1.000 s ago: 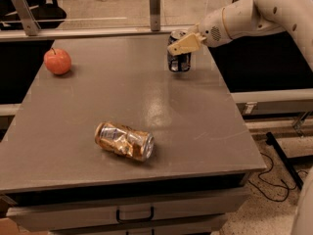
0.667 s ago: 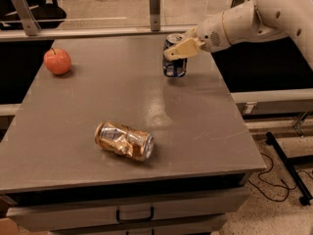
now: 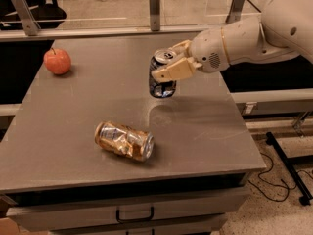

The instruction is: Move pepsi can near orange can

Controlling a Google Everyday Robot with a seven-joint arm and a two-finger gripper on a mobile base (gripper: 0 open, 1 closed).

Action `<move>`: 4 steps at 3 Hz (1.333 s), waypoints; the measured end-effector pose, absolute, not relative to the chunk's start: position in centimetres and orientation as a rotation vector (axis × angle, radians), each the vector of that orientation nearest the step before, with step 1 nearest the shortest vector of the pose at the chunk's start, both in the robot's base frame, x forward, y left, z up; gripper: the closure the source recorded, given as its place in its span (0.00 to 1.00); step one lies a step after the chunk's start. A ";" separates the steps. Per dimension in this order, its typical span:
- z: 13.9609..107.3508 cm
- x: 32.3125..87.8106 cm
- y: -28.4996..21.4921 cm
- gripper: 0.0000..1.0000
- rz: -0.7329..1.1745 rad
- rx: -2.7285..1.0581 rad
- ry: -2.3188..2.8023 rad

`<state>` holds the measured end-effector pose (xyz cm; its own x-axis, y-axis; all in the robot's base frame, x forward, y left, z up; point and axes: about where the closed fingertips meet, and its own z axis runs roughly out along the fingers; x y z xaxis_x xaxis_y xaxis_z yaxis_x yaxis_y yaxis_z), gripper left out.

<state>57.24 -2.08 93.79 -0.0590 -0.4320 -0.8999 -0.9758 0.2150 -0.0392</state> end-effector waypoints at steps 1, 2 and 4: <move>92.7 53.8 -0.8 1.00 0.772 -1.409 1.618; 91.8 51.5 0.5 1.00 0.779 -1.457 1.615; 90.1 48.7 2.3 0.59 0.805 -1.528 1.636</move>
Offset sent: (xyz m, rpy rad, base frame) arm -0.0838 0.0381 -0.0309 -0.0891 -0.0138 0.1028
